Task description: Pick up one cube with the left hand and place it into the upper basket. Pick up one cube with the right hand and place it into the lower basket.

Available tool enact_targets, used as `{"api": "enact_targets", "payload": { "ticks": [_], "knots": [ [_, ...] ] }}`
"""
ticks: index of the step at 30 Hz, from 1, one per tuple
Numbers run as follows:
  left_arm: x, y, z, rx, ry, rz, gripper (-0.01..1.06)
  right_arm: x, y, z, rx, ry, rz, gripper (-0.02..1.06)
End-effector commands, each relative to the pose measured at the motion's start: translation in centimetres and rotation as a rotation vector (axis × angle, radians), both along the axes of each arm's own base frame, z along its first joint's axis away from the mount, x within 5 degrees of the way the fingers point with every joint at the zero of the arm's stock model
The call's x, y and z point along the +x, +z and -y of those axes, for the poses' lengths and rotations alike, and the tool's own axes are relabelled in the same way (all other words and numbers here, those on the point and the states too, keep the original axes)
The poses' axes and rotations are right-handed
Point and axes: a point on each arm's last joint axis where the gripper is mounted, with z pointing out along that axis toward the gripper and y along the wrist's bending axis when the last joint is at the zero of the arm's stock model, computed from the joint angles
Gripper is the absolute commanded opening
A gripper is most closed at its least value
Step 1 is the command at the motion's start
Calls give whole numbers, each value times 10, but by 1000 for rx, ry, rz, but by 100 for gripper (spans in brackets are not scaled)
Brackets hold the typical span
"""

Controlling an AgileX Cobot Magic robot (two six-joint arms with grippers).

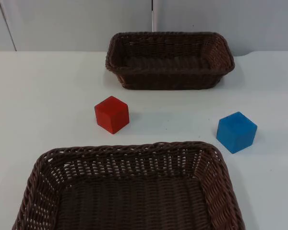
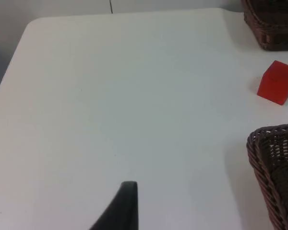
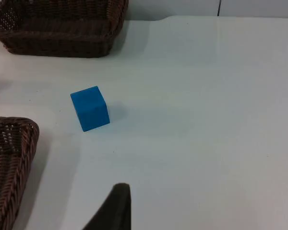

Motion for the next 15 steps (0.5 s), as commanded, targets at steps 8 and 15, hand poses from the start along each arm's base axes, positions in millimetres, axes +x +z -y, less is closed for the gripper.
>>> {"api": "enact_targets", "payload": {
  "ticks": [8,15],
  "knots": [
    [17,20,3,-31,-11,-55,105,0,-2,0,4,-1,-4,105],
    [41,32,5,-51,-25,-137,105,0,-2,0,4,-1,-4,105]
  ]
}}
